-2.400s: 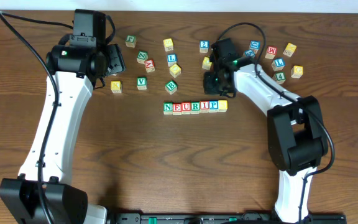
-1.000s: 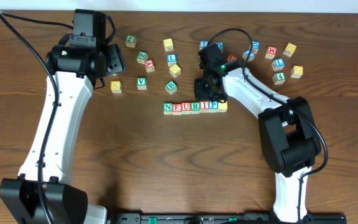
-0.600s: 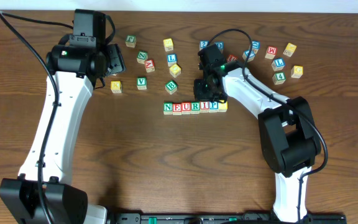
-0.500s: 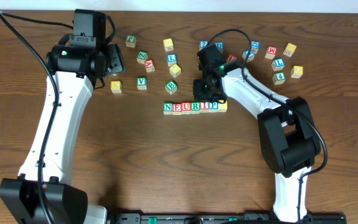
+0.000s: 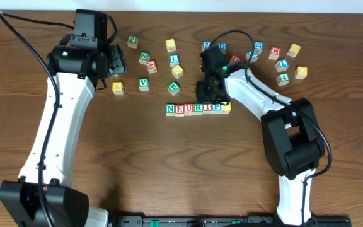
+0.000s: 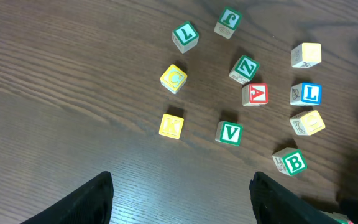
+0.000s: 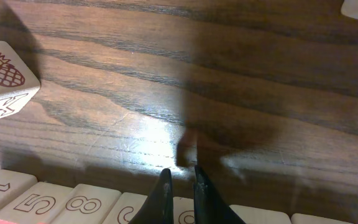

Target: Spell out NEURIPS

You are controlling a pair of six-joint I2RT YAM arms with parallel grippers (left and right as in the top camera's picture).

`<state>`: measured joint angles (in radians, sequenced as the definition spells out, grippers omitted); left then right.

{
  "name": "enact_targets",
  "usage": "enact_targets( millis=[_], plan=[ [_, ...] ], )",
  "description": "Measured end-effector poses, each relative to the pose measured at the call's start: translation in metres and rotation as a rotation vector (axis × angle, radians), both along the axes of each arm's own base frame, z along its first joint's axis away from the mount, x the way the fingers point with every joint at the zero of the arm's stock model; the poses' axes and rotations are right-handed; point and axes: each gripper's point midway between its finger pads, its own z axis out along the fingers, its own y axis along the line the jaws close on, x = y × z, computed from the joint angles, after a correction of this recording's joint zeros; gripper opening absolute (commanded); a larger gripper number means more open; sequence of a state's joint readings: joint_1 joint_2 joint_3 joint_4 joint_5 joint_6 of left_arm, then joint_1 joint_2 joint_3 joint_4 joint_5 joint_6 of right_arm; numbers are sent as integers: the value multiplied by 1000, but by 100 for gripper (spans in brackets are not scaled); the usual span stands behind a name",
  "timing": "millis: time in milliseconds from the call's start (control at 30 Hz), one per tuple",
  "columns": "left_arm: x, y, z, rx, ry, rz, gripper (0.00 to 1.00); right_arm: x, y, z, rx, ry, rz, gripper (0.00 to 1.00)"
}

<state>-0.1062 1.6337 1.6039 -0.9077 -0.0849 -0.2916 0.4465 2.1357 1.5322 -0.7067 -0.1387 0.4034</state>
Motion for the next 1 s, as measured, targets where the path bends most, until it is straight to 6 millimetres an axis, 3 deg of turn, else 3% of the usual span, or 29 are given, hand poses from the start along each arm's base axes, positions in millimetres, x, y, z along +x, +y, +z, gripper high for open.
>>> enact_targets(
  millis=[467,700,833,1000],
  plan=[
    [0,0,0,0,0,0,70,-2,-1,0,-1,9,-10,8],
    [2,0,1,0,-10,-1,70,3,-1,4,6,0,-19,24],
    [5,0,3,8,-20,-16,70,22,-11,23,23,-33,-55,27],
    [4,3,6,18,-28,-25,70,44,-36,68,47,-111,-101,34]
  ],
)
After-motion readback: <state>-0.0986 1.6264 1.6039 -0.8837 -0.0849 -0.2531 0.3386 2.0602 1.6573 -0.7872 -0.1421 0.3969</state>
